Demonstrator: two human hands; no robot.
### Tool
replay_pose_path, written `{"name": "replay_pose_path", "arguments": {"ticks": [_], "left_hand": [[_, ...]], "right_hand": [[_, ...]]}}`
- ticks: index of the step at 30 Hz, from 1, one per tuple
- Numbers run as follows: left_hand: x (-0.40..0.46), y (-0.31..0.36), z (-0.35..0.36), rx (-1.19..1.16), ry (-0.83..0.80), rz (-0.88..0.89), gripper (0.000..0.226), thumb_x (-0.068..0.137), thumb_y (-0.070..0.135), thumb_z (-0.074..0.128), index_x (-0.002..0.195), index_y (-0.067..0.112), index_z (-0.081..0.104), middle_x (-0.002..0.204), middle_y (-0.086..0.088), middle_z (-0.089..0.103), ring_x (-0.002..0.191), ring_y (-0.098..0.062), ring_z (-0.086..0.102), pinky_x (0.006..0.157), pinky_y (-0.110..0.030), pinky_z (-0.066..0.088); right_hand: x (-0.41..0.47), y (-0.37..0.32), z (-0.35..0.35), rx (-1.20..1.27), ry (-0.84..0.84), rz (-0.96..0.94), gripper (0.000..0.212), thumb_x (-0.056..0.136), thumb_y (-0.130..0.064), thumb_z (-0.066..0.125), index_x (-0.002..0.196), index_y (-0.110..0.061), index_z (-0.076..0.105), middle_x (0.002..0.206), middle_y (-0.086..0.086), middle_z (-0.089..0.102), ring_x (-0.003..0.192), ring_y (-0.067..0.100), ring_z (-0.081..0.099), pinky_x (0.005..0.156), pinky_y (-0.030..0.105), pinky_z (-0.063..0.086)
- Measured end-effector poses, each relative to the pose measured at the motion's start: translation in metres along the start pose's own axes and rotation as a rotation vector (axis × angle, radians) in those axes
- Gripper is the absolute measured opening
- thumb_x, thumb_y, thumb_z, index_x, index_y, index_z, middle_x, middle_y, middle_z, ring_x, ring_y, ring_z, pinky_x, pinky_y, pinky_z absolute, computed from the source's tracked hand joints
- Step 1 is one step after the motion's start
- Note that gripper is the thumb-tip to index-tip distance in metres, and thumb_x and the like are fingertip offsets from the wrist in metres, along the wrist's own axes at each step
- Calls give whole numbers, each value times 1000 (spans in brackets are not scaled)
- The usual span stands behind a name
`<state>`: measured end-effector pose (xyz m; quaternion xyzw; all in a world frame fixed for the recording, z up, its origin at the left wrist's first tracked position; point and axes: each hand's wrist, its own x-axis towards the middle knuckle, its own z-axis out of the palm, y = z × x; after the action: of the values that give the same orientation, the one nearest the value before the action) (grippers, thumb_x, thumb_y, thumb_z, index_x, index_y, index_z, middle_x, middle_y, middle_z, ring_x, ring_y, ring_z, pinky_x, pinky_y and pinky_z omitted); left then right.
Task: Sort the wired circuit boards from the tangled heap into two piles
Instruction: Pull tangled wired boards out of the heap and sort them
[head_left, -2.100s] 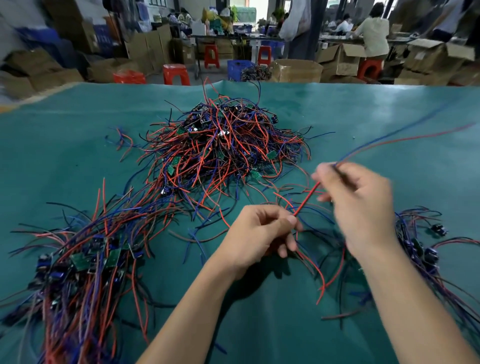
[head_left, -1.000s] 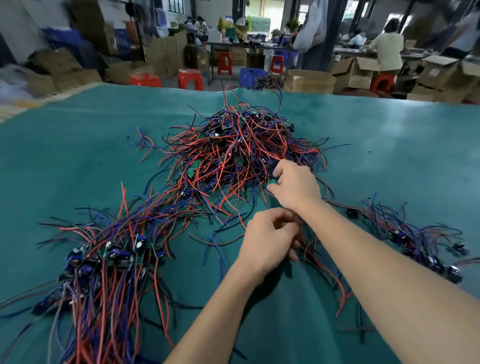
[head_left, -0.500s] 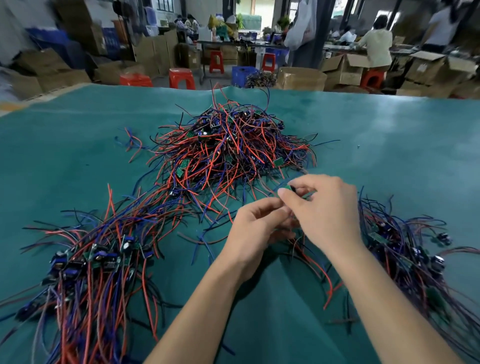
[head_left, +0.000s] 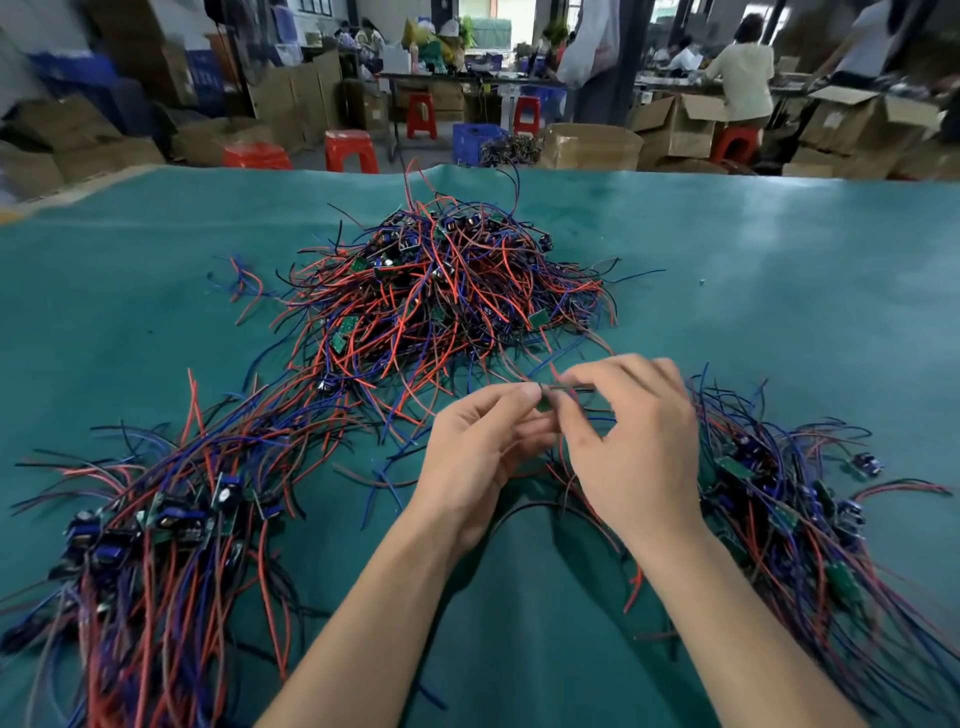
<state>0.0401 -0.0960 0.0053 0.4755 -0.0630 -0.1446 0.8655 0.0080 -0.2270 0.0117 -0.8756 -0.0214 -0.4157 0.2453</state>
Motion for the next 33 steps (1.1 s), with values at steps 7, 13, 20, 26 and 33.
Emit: {"name": "replay_pose_path", "arguments": {"ticks": [7,13,20,26,33], "left_hand": [[0,-2,-4,72,-74,69,28,81,-18,58,95,3,71,89,-10,72,78,-17,70,73,-23,56],[0,-1,-4,52,-54,-4,10,79,2,71,86,8,74,92,-12,71,82,-20,65,80,-26,58],[1,-5,-2,99,-23,-5,14,80,-9,70,88,2,69,84,-12,69,81,-23,65,82,-32,58],[-2,-7,1,236,-109,4,19,77,-10,73,87,7,69,80,-10,64,83,-27,58,84,-39,52],[-8,-8,9,297,-240,9,27,80,-14,70,94,7,64,110,-17,72,97,-35,70,87,-39,56]], "right_hand": [[3,6,6,690,-251,704,14,89,-20,78,75,-21,79,67,-10,72,62,2,63,62,21,46],[2,10,6,727,-249,652,15,89,-10,78,79,-20,82,69,-4,73,63,4,60,56,20,46],[-1,8,13,414,-201,477,10,90,-13,73,83,-19,77,76,-11,76,73,3,69,75,26,55],[14,37,-3,433,84,629,15,89,-25,69,75,-21,72,63,-11,66,53,8,63,63,39,55],[34,48,-46,501,346,654,16,89,-25,58,76,-25,67,62,-9,69,48,6,62,53,31,55]]}}
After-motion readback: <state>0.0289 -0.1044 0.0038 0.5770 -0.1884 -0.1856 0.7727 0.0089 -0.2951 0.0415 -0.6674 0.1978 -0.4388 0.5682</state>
